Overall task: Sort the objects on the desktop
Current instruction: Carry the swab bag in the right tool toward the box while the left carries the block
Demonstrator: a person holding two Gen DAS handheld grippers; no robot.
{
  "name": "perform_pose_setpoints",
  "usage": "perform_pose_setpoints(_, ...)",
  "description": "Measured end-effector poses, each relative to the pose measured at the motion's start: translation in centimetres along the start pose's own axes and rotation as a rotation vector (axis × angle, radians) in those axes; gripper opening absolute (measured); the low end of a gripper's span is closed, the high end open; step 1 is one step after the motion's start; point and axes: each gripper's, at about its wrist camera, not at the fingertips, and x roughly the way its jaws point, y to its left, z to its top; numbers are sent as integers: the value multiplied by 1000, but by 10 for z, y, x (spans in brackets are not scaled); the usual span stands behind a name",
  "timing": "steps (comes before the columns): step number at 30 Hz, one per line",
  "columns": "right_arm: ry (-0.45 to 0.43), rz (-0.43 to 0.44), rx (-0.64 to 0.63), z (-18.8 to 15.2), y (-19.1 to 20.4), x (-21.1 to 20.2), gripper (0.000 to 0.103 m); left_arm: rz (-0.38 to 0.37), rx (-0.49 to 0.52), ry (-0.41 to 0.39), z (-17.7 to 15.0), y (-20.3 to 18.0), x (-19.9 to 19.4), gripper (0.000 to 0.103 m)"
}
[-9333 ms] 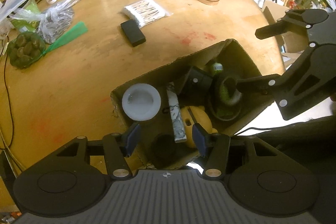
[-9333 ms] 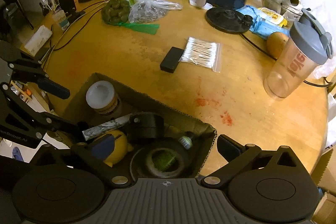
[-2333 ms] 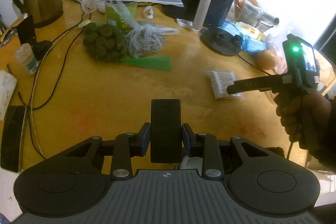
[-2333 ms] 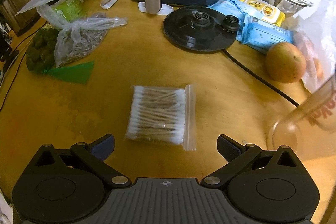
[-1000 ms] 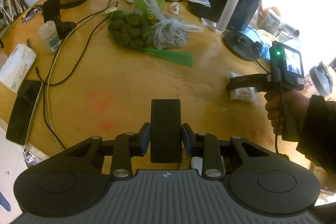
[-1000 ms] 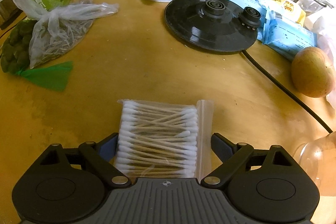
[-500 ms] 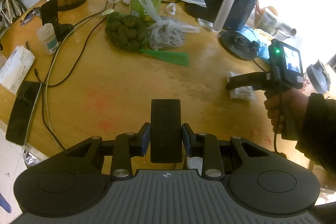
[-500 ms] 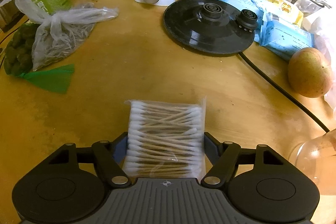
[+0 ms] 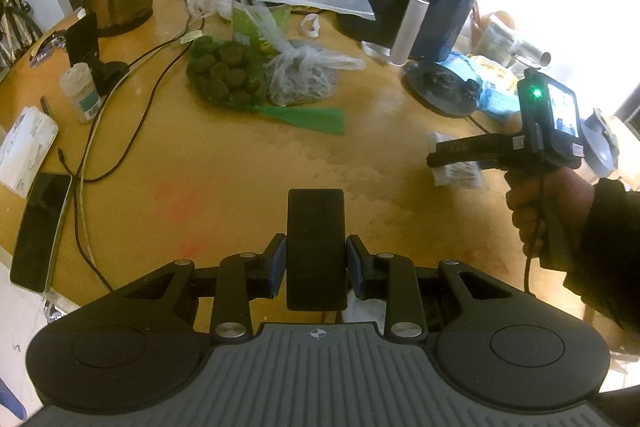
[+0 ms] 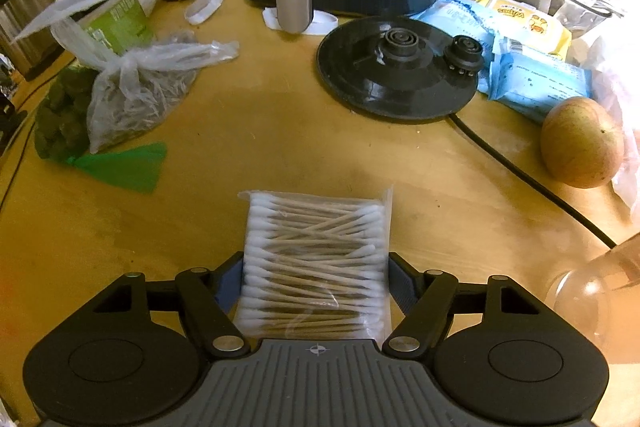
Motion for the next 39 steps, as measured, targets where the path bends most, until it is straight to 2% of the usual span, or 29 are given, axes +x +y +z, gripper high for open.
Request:
perform_pose_setpoints(19,-117,-5,44,-2,1,-65,75,-51,110,-40,17,-16,1,32)
perform_pose_setpoints(39,-231,-41,126,-29,-1,-135,75,-104,229,-101,32,-33,-2,32)
